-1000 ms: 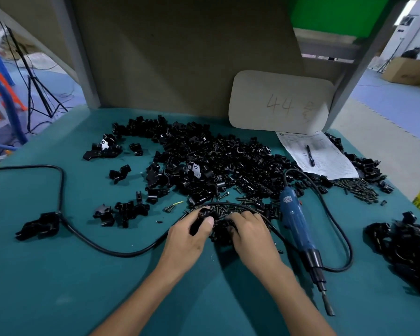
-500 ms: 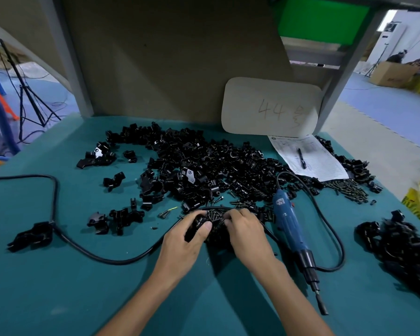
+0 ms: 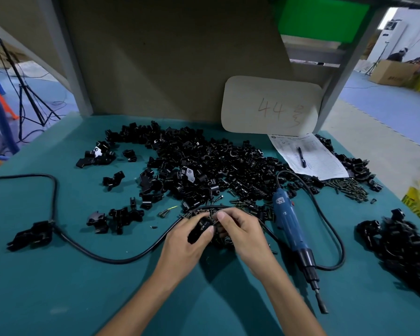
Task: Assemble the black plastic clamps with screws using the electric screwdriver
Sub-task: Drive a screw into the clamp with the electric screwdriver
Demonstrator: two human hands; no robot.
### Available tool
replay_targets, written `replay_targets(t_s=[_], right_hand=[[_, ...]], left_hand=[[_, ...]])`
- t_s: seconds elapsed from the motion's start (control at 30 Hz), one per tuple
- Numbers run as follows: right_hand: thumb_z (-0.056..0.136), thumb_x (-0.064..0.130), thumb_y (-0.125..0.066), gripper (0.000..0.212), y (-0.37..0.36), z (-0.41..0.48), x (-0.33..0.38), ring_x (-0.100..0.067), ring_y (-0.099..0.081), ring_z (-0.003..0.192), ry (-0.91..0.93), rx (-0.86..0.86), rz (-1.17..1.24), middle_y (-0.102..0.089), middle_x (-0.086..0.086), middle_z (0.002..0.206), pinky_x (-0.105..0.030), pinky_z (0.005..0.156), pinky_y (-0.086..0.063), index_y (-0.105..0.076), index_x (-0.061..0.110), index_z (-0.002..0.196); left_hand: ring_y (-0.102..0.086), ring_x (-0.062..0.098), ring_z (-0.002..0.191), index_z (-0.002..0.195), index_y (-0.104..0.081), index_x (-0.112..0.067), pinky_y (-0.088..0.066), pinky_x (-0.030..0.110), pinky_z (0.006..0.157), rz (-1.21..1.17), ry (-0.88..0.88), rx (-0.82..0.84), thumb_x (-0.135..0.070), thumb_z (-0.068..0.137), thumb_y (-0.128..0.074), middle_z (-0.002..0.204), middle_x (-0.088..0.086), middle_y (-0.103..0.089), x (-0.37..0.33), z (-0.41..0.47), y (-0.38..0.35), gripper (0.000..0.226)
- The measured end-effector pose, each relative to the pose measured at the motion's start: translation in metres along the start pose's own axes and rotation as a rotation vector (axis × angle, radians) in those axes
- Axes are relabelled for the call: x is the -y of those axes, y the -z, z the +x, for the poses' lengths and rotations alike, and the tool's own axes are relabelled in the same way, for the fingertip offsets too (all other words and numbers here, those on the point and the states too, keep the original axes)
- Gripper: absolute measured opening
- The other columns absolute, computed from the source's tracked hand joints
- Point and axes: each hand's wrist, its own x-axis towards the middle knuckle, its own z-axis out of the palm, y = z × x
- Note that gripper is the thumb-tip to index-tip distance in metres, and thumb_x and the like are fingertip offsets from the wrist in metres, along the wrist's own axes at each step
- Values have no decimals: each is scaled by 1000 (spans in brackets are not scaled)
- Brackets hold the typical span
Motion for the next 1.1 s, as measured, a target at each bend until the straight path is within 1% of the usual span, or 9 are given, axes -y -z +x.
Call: replay_targets(t_s=[0.13,0.3,0.37,0.57,0.67,0.73,0.83,0.97,1.1], right_hand=[[104,23,-60,20,-2,0,0,-15,-74,87,6,-82,103,-78,1,96,-28,74,-59,-77,31,97],[102,21,-63,21,-4,0,-1,-14,-74,91,18,-25,74,-78,3,97,-27,79,-58,-79,33,97],[103,19,-62,23,-2,1,1,-12,-73,91,1,8,87,-78,2,97,-26,78,-57,-79,34,97],[96,18,-72,14,1,4,-4,-15,-73,90,-63,-18,45,-78,1,94,-30,81,-59,-79,29,91],[95,19,-73,12,6,4,-3,-13,-73,91,-63,47,-34,-78,4,94,-31,83,-59,-79,29,94],[95,20,-71,11,12,5,1,-10,-72,93,-65,107,-117,-77,8,96,-31,85,-58,-78,29,98],[98,32,-67,6,20,6,10,-3,-67,88,-7,153,-370,-72,18,94,-24,78,-55,-71,34,93],[104,46,-52,28,17,7,20,-9,-58,83,46,211,-636,-64,5,88,-27,72,-44,-60,23,90],[107,48,-41,33,18,5,28,-10,-54,86,84,255,-731,-57,6,91,-29,76,-42,-54,25,89]], left_hand=[[-60,-5,110,128,-62,-47,-49,15,90,13,-11,12,-48,93,-63,115,-21,-65,2,0,-2,36],[-66,3,95,122,-61,-58,-57,25,78,-15,-19,46,-43,94,-64,104,-13,-67,5,0,-3,31],[-65,3,91,117,-58,-65,-56,23,73,15,-35,38,-46,93,-64,99,-13,-65,5,-1,-4,32],[-63,1,95,124,-60,-55,-55,29,80,60,-71,19,-53,91,-60,102,-17,-64,8,-1,-6,32],[-61,-2,98,116,-54,-69,-52,18,77,74,-96,6,-66,86,-53,102,-23,-61,7,0,-6,30],[-60,-4,98,115,-53,-70,-50,16,77,77,-89,9,-61,87,-56,102,-22,-60,9,1,-6,29],[-58,-3,95,123,-55,-63,-46,13,72,116,-83,23,-51,90,-63,97,-20,-57,10,1,-8,35],[-54,-2,92,131,-37,-68,-43,14,68,219,-132,55,-58,87,-53,96,-22,-48,8,-1,-9,48],[-54,-5,92,132,-34,-66,-40,12,67,225,-140,40,-64,86,-50,94,-25,-48,9,-1,-9,49]])
